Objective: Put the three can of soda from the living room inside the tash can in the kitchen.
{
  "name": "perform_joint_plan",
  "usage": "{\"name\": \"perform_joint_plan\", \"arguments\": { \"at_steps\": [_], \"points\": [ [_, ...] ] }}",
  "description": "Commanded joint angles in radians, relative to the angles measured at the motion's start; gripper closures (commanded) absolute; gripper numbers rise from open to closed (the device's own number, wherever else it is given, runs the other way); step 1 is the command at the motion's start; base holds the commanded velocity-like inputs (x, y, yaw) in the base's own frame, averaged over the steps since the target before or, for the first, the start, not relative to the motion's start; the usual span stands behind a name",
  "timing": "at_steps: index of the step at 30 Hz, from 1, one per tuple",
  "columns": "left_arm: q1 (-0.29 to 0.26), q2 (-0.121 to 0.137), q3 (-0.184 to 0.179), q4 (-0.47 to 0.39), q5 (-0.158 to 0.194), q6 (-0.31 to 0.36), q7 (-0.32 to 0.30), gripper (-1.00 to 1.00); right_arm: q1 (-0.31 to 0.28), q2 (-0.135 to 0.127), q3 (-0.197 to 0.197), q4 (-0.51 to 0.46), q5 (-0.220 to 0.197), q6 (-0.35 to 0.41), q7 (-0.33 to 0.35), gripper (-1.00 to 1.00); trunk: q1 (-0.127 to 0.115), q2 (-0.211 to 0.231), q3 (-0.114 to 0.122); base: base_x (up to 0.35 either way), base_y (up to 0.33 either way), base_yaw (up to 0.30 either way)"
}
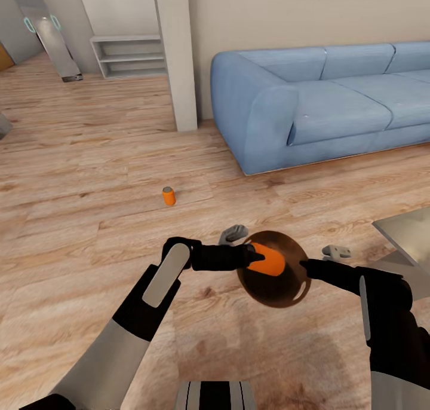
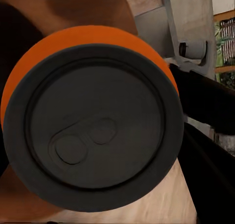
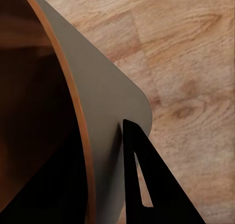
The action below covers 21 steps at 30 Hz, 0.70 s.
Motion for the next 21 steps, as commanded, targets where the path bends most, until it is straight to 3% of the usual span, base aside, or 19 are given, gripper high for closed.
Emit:
{"name": "perform_joint_plan", "arguments": {
  "at_steps": [1, 6, 9, 12, 15, 19, 20, 21],
  "points": [
    [-0.002, 0.0, -0.006, 0.0, 0.014, -0.001, 0.024, 1.0, 0.0, 0.0, 0.001, 0.0, -0.027, 0.008, 0.004, 1.0, 0.0, 0.0, 0.0, 0.0, 0.0, 0.0],
    [-0.007, 0.0, -0.065, -0.001, 0.033, -0.002, 0.115, 1.0, 0.0, 0.0, 0.001, 0.0, -0.027, 0.01, 0.004, 1.0, 0.0, 0.0, 0.0, 0.0, 0.0, 0.0],
    [-0.017, 0.0, -0.083, -0.002, 0.049, -0.024, 0.197, 1.0, 0.0, 0.0, 0.001, 0.0, -0.027, 0.01, 0.004, 1.0, 0.0, 0.0, 0.0, 0.0, 0.0, 0.0],
    [-0.027, 0.0, -0.104, -0.001, 0.084, -0.038, 0.247, 1.0, 0.0, 0.0, 0.001, 0.0, -0.027, 0.01, 0.004, 1.0, 0.0, 0.0, 0.0, 0.0, 0.0, 0.0],
    [-0.03, 0.0, -0.142, 0.0, 0.102, -0.056, 0.294, 1.0, 0.0, -0.001, 0.001, -0.001, -0.027, 0.01, 0.004, 1.0, 0.0, 0.0, 0.0, 0.0, 0.0, 0.0],
    [-0.041, 0.0, -0.164, 0.0, 0.123, -0.078, 0.328, 1.0, 0.0, -0.001, 0.001, -0.001, -0.027, 0.01, 0.004, 1.0, 0.0, 0.0, 0.0, 0.0, 0.0, 0.0],
    [-0.044, 0.0, -0.166, 0.0, 0.13, -0.081, 0.333, -1.0, 0.0, -0.001, 0.001, -0.001, -0.027, 0.01, 0.004, 1.0, 0.0, 0.0, 0.0, 0.0, 0.0, 0.0],
    [-0.047, 0.0, -0.169, 0.0, 0.137, -0.083, 0.341, -1.0, 0.0, -0.001, 0.001, -0.001, -0.027, 0.01, 0.004, 1.0, 0.0, 0.0, 0.0, 0.0, 0.0, 0.0]
  ]
}}
